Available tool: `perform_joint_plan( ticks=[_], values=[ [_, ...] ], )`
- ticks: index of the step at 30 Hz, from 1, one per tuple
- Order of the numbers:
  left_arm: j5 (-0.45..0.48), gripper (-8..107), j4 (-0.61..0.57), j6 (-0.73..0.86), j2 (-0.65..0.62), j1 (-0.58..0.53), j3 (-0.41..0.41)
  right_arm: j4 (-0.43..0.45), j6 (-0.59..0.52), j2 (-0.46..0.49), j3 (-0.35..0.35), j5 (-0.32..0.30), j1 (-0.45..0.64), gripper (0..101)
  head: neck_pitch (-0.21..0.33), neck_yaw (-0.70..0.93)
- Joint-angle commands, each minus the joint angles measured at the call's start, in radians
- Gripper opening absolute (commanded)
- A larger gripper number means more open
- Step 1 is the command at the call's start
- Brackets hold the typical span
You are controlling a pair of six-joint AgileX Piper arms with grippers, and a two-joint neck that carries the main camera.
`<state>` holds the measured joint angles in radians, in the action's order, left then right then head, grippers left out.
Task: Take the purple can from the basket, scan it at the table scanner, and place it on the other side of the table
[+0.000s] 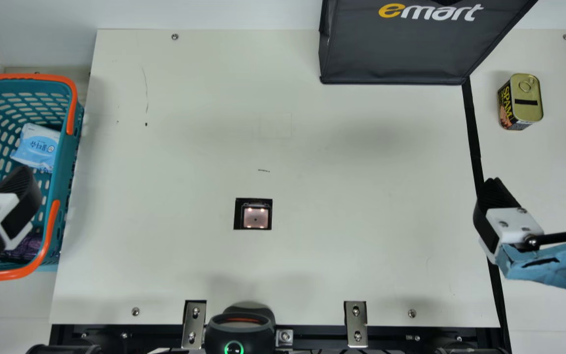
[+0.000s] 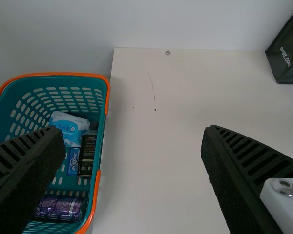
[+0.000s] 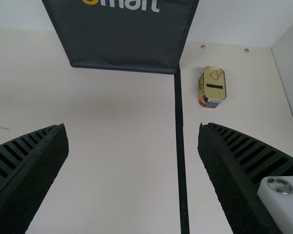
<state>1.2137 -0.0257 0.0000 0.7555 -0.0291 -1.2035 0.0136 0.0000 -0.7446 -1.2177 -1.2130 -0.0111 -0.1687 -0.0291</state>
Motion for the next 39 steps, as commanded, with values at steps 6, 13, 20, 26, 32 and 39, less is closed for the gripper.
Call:
perform_joint_plan(
  ticks=[6, 13, 20, 26, 32, 39],
  values=[
    [0.0, 90, 0.0, 0.0, 0.0, 0.0, 0.0, 0.0, 0.0, 0.0, 0.0, 0.0, 0.0, 95, 0.03, 0.142],
    [0.0, 90, 0.0, 0.0, 0.0, 0.0, 0.0, 0.0, 0.0, 0.0, 0.0, 0.0, 0.0, 95, 0.03, 0.305],
    [0.0, 90, 0.0, 0.0, 0.0, 0.0, 0.0, 0.0, 0.0, 0.0, 0.0, 0.001, 0.0, 95, 0.03, 0.351],
    [0.0, 90, 0.0, 0.0, 0.0, 0.0, 0.0, 0.0, 0.0, 0.0, 0.0, 0.001, 0.0, 95, 0.03, 0.351],
    [0.0, 90, 0.0, 0.0, 0.0, 0.0, 0.0, 0.0, 0.0, 0.0, 0.0, 0.001, 0.0, 95, 0.03, 0.351],
    [0.002, 90, 0.006, -0.017, 0.014, 0.018, -0.004, 0.0, 0.0, 0.0, 0.0, 0.001, 0.0, 95, 0.03, 0.351]
  ],
)
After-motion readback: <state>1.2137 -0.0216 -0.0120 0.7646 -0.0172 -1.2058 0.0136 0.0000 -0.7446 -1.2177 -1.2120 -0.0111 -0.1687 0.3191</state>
